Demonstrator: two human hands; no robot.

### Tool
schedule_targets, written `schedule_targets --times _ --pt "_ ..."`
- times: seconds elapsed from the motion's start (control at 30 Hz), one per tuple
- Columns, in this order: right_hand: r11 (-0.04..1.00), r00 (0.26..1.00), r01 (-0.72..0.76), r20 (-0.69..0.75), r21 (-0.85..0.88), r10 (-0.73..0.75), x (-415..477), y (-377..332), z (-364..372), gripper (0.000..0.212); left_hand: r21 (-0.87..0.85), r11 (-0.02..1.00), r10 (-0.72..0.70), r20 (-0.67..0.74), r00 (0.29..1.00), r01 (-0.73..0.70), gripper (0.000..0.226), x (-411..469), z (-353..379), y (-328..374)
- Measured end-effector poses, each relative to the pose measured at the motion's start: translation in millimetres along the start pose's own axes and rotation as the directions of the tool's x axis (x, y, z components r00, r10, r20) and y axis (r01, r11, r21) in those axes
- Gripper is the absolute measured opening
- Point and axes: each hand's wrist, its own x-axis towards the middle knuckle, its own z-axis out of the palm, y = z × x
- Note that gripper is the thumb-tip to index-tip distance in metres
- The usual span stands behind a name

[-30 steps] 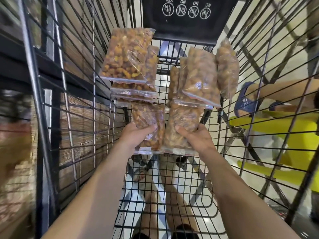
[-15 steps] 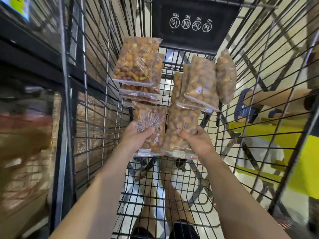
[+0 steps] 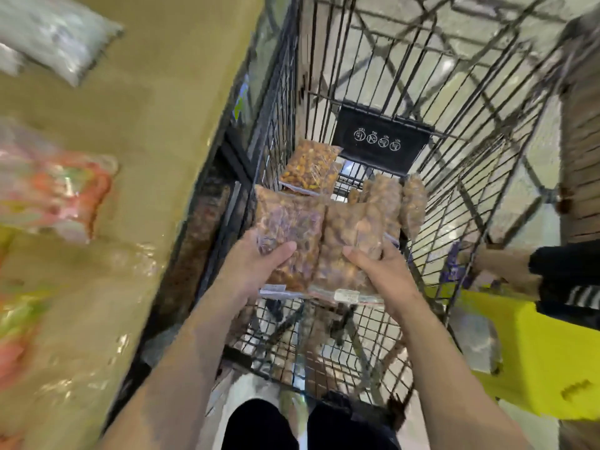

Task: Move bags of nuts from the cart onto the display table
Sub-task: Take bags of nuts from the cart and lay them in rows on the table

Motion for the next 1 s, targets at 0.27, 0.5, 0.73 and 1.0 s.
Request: schedule_targets --times 0.27,0.5,0.73,1.0 --pt "0.964 0.951 0.257 0.192 -0.069 -0.240 -112 -75 32 0.107 -0.217 0.958 0.161 -0.128 0.979 -0.186 0.039 -149 -79 18" --pt "0.901 0.838 0.429 0.402 -0.067 -0.369 -219 -78 97 0.084 -0.313 0.889 0.203 -0.385 0.900 -0.335 0.037 -307 -137 -39" --pt "0.864 0.709 0.502 0.589 -0.037 -0.387 -327 -54 179 0.030 -0.343 0.836 0.116 -0.651 0.750 -0.428 0.031 -456 -175 -122" --pt "0.816 0.492 0.577 0.811 -0.032 -0.316 -407 -27 265 0.047 -0.390 0.778 -0.080 -0.840 0.537 -0.493 0.038 -576 -185 -193"
